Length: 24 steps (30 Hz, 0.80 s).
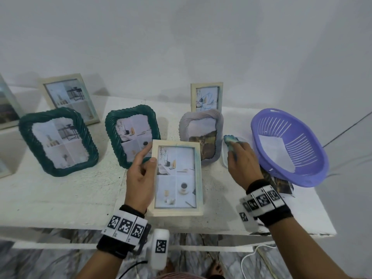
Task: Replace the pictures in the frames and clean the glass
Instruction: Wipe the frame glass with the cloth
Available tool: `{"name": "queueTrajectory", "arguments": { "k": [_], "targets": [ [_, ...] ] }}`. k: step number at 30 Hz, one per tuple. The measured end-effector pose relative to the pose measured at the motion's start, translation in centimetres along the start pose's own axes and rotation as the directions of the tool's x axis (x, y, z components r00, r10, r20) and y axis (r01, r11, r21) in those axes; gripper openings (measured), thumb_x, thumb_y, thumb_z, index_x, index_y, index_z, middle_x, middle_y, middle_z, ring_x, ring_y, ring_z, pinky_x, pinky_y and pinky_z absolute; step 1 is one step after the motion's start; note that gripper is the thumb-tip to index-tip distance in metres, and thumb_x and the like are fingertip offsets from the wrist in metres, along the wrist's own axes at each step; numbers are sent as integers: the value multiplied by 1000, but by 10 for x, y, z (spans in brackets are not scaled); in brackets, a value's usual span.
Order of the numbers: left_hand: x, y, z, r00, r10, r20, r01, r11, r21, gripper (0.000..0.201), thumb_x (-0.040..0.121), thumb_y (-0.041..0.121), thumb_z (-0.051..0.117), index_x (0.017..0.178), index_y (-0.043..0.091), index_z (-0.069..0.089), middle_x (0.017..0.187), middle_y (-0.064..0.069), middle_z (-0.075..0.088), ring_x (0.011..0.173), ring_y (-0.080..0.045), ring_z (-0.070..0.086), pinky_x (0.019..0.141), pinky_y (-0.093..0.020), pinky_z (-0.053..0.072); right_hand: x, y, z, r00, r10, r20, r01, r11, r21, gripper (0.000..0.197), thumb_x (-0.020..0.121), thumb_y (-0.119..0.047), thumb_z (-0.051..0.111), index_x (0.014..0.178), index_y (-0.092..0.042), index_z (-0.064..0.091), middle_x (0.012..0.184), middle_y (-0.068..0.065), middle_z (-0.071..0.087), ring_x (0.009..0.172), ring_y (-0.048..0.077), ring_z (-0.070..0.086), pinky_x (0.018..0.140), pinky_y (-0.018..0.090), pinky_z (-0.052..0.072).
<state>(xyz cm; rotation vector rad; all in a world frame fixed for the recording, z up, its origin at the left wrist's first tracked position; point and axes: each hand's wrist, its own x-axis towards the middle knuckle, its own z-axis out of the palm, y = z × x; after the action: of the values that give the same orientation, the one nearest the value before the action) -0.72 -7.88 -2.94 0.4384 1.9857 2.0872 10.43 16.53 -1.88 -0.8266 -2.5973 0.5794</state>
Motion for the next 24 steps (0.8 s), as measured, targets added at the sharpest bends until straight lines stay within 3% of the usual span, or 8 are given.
{"name": "queueTrajectory", "arguments": {
  "k": [2,4,7,10,14,16,18,24],
  "targets": [
    [0,3,3,1000,-10,-5,10,1000,-9,35,102,11,47,134,24,54,83,-13,58,70,-21,47,62,-21,43,-24,-19,-7,993,91,81,-113,940,323,31,100,-15,45,127,-6,56,112,8,62,95,26,60,80,27,47],
    [-1,7,8,1000,-26,-11,25,999,-43,29,101,10,48,128,20,54,85,0,71,74,-18,61,65,-22,50,-48,-40,-10,944,135,302,-311,677,668,30,102,-21,42,124,-8,58,102,13,68,88,27,66,76,37,57],
    [-2,11,17,1000,-24,-13,24,998,-55,23,101,8,49,122,16,53,84,16,74,76,-6,65,66,-18,52,-71,-58,2,878,79,472,-469,345,813,32,103,-28,38,116,-10,61,106,20,67,94,32,66,80,48,55],
    [-4,11,22,999,-42,-1,42,999,-27,20,100,14,52,119,19,54,81,14,72,76,-10,62,69,-21,51,-79,-65,15,901,97,423,-434,144,890,25,102,-27,42,103,-10,61,108,20,62,101,29,58,89,45,47],
    [-7,3,22,962,-182,205,149,975,167,92,71,79,63,147,32,37,146,8,50,130,-9,49,110,-43,41,-80,-74,10,949,68,309,-317,216,924,28,103,-29,40,112,-7,54,115,23,59,101,30,60,87,49,49],
    [-9,6,24,917,-256,306,199,958,205,120,56,92,59,154,35,21,157,12,34,138,-6,40,114,-41,37,-81,-82,7,957,3,291,-279,298,913,28,104,-25,36,118,-12,56,114,16,64,99,29,64,80,46,55],
    [-10,13,27,885,-294,360,276,956,101,121,55,91,60,155,34,21,152,9,41,124,1,53,103,-30,47,-85,-92,6,965,-75,250,-204,377,903,27,103,-14,39,123,-15,57,111,10,65,92,26,67,72,41,57],
    [-16,27,24,783,-386,487,525,830,-187,85,64,71,75,121,9,64,117,-18,68,112,-37,65,102,-59,45,-93,-101,17,979,-166,114,12,612,791,44,92,-8,61,130,-30,53,111,-8,60,93,19,62,74,28,55]
  ]
}}
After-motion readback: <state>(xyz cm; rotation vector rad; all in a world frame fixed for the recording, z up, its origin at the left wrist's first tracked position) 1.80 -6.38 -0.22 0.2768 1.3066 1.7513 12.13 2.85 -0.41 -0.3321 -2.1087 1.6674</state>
